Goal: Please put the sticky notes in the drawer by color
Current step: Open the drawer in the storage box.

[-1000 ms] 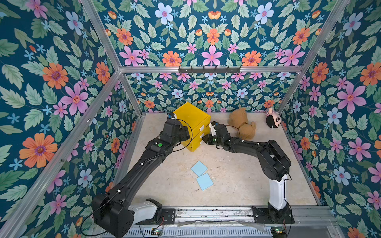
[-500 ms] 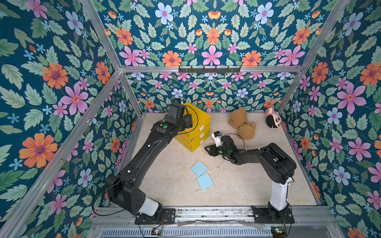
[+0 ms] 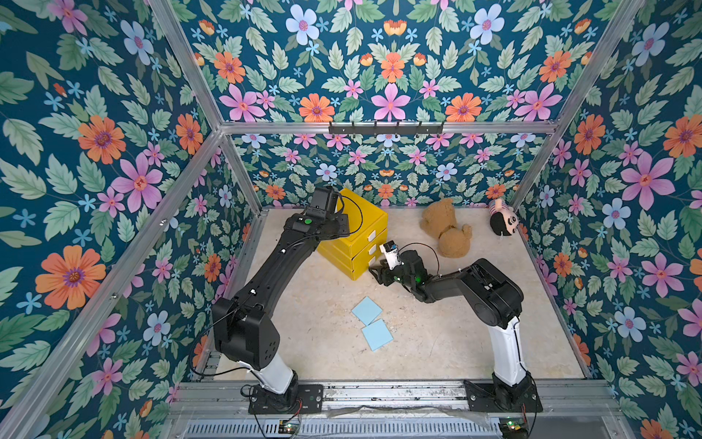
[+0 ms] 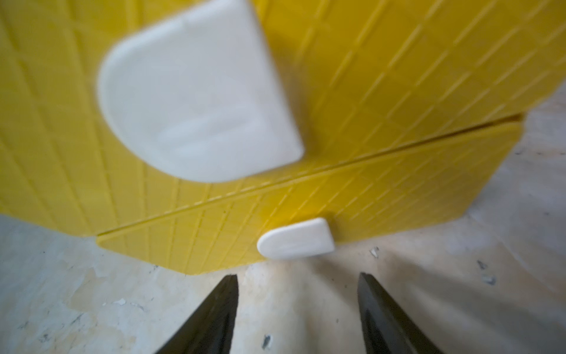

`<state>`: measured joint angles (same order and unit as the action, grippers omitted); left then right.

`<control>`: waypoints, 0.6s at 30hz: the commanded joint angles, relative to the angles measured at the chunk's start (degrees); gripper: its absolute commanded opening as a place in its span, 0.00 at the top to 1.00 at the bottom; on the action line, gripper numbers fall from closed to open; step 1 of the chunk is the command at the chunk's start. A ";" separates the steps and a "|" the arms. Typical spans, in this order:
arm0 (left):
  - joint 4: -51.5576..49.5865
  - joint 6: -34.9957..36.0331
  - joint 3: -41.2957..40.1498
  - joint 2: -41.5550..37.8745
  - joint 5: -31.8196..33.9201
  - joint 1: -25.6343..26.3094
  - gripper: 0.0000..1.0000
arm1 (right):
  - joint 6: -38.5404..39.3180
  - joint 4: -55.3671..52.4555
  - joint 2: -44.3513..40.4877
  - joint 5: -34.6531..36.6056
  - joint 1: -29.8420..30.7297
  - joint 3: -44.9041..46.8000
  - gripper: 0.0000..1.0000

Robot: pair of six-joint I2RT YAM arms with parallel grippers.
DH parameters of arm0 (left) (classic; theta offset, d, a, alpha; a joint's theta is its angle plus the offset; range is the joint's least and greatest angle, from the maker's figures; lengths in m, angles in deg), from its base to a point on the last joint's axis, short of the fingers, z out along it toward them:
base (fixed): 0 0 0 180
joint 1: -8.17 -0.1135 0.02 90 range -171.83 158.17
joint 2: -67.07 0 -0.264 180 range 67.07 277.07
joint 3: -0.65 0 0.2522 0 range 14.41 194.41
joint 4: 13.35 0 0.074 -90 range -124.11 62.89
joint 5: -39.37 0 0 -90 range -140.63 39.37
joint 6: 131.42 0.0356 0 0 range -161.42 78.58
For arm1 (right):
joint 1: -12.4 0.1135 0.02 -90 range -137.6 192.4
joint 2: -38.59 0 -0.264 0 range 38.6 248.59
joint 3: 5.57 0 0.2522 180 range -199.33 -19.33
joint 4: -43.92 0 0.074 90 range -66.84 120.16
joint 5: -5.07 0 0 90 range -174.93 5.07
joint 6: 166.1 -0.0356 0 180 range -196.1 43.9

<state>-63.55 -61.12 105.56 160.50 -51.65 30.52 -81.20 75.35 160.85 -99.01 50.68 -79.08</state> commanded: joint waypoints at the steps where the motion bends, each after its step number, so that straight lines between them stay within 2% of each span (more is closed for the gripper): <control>1: -2.09 -1.13 -0.79 0.43 -1.54 -0.43 0.49 | -3.40 5.16 1.38 -1.72 0.01 -0.90 0.33; 6: -2.05 -1.57 -2.28 0.50 -2.54 -1.06 0.51 | -10.30 13.71 3.79 -2.77 0.02 -1.40 0.33; 8: -2.05 -1.65 -2.71 0.57 -2.92 -1.25 0.52 | -12.69 16.89 5.28 -3.83 -0.01 -2.12 0.37; 14: -2.39 -1.73 -3.95 0.36 -3.81 -1.86 0.54 | -16.26 18.36 8.95 -4.61 -0.03 -4.99 0.41; 18: -2.49 -1.74 -4.56 0.07 -3.90 -2.11 0.54 | -16.61 18.53 9.37 -4.81 0.00 -5.04 0.51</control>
<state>-57.81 -62.13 101.76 160.24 -54.23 28.58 -96.13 90.15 169.99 -102.79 50.57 -83.75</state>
